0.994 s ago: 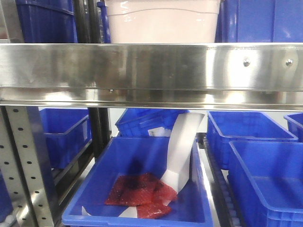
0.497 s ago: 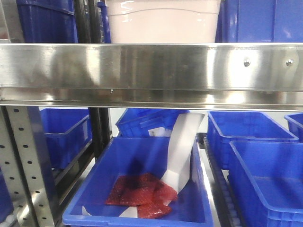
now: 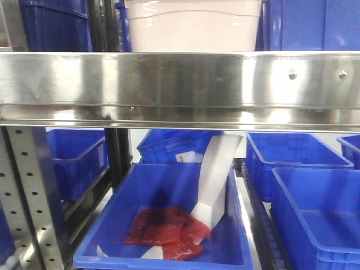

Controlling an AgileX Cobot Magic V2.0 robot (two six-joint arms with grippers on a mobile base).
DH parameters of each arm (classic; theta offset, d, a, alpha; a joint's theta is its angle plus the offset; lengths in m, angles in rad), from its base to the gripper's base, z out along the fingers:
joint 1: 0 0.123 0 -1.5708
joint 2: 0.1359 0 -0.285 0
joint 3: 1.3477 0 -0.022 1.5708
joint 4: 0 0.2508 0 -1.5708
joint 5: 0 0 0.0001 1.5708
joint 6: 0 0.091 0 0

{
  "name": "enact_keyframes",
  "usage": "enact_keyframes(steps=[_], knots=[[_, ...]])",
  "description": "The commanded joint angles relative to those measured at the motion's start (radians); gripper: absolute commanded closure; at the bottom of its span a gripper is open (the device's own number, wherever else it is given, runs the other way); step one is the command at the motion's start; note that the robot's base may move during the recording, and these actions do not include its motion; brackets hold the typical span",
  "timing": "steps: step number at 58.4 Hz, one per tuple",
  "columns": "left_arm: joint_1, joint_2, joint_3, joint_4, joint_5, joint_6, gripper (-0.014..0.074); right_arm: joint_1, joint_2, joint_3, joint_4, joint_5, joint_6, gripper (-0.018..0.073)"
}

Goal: Grab white bin and place on right shelf

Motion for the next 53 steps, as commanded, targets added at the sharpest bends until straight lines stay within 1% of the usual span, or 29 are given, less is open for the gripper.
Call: enact_keyframes(steps=[1, 46, 53], knots=[[0.0, -0.013, 0.015, -0.013, -0.079, 0.005, 0.0715, -0.002, 0.012, -0.023, 0.012, -0.081, -0.001, 0.0485], [0.0, -0.013, 0.015, -0.013, -0.077, 0.005, 0.0715, -0.002, 0.012, -0.023, 0.012, -0.081, -0.001, 0.0485], [0.0, -0.013, 0.015, -0.013, -0.077, 0.005, 0.0716, -0.002, 0.012, -0.014, -0.012, -0.1, -0.005, 0.0485]])
